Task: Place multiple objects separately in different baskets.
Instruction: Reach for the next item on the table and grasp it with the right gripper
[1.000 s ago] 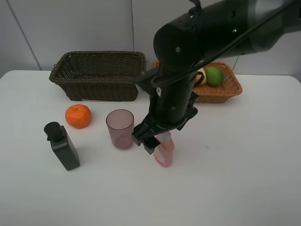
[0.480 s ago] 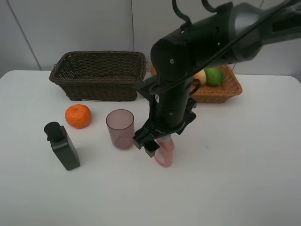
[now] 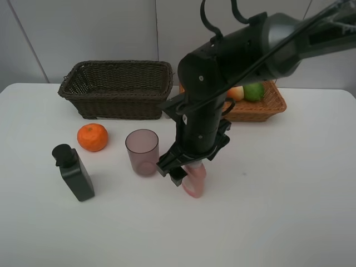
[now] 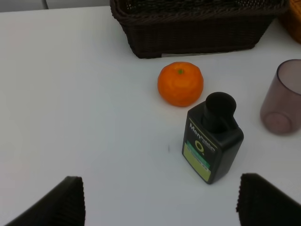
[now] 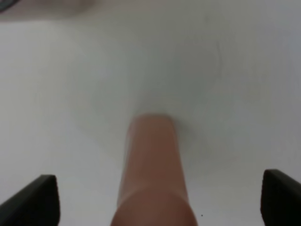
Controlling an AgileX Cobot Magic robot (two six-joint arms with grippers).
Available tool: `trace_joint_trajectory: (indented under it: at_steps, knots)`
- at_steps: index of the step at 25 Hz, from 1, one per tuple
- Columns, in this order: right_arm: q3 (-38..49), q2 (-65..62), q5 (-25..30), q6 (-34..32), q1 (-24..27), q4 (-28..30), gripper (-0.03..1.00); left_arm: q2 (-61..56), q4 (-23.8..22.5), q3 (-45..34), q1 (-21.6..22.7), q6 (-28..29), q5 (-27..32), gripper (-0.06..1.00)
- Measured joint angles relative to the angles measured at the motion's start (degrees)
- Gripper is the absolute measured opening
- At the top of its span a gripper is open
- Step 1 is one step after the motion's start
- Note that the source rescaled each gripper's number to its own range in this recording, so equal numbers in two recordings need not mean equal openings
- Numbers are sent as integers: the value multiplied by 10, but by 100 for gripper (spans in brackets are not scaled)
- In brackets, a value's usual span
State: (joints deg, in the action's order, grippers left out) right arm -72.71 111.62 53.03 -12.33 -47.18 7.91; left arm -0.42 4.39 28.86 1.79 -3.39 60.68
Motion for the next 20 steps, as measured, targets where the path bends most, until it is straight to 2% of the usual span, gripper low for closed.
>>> trace_joint_trajectory:
  at_steps: [20]
  knots:
    - [0,25,7,1,0,-5,95,0,0,0,0,0,0,85]
